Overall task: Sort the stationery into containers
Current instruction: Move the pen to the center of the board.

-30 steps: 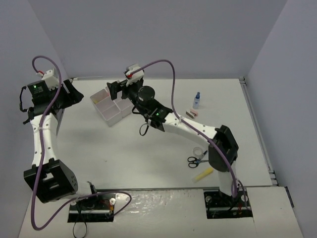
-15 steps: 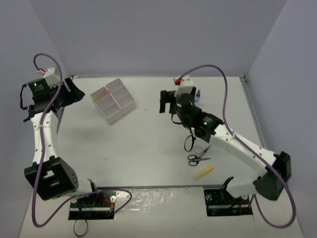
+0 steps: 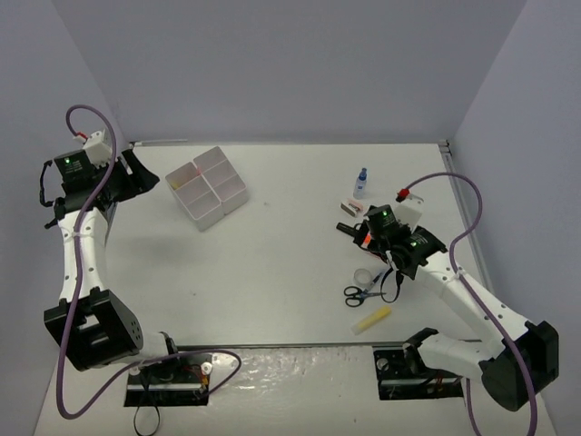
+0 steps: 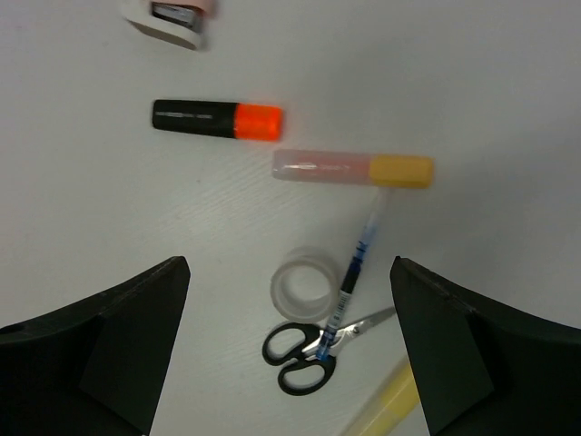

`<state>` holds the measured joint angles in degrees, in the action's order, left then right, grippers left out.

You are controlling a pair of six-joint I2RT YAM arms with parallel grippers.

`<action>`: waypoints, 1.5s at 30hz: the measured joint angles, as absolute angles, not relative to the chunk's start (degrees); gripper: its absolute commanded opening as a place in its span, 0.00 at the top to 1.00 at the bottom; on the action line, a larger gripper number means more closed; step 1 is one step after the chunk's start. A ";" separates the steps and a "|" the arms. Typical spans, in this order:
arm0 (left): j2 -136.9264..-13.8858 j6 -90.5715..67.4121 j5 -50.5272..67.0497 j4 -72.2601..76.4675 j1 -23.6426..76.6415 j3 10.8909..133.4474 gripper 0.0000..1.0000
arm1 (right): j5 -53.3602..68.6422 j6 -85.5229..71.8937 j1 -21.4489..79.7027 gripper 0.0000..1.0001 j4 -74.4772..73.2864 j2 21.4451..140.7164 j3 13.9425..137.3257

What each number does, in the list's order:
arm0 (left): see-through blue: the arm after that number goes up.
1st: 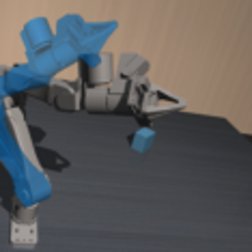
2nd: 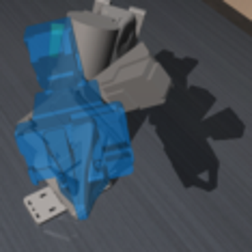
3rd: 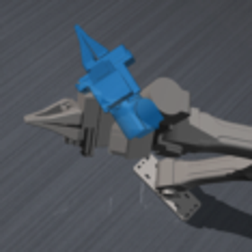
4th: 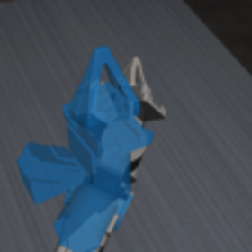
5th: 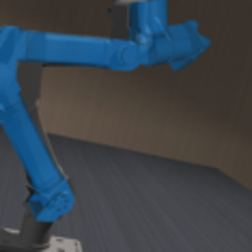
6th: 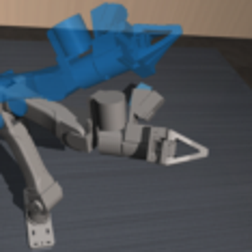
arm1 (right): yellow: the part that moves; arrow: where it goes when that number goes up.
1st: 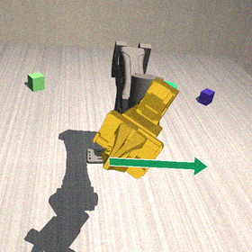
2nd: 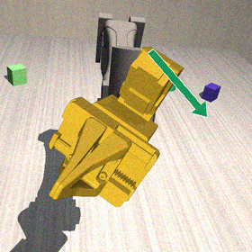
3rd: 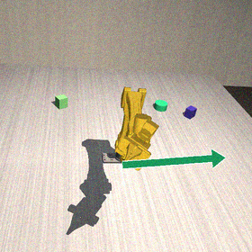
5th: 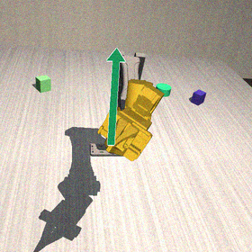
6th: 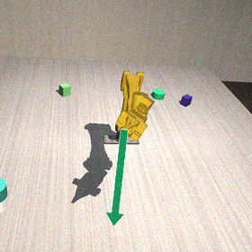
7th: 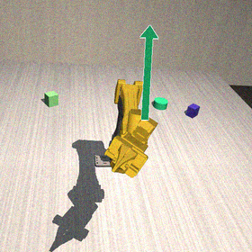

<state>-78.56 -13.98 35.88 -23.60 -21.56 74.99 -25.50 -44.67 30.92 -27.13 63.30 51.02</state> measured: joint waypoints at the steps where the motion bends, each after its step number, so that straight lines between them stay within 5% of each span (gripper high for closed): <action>1: -78.56 -13.99 35.98 -23.56 -21.56 74.97 0.40 | -25.17 -46.33 29.75 0.11 -27.87 62.75 49.61; 11: -78.56 -14.23 36.27 -23.04 -21.56 74.22 0.40 | -22.47 -58.59 26.59 0.19 -30.38 58.90 39.95; 32: -78.56 -14.39 36.47 -22.87 -21.56 74.22 0.40 | -19.77 -60.86 19.75 0.41 -17.70 72.29 33.01; 45: -78.56 -14.39 36.47 -22.87 -21.56 74.22 0.40 | -19.04 -59.68 16.44 0.73 -11.88 72.22 29.76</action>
<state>-78.56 -14.39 36.47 -22.87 -21.56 74.22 -19.04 -59.68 16.44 -11.88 72.22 29.76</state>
